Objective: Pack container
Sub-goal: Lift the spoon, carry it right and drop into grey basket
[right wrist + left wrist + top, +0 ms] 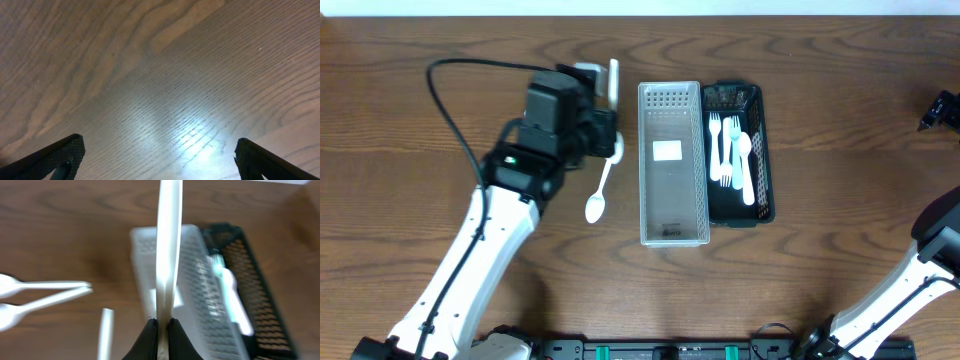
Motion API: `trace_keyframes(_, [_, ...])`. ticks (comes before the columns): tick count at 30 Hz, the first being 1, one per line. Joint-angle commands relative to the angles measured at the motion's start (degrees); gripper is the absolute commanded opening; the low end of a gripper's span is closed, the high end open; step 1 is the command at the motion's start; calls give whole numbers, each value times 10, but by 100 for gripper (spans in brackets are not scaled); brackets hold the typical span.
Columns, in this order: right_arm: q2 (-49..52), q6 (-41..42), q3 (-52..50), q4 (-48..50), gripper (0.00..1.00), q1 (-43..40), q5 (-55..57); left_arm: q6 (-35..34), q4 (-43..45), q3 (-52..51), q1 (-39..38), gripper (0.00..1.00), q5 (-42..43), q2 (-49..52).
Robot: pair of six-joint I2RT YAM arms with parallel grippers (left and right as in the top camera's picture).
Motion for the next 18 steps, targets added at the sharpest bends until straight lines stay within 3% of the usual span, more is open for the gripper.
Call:
trace_keyframes(1, [-14, 8, -1, 0, 99, 3, 1, -75, 1, 10, -33, 6, 9, 2])
trace_keyframes(10, [-14, 8, -1, 0, 99, 3, 1, -125, 0, 10, -89, 7, 9, 20])
trace_keyframes(17, [-14, 8, -1, 0, 99, 3, 1, -125, 1, 10, -120, 17, 9, 38])
trace_keyframes(18, [-14, 8, -1, 0, 99, 3, 1, -125, 1, 10, -121, 25, 9, 40])
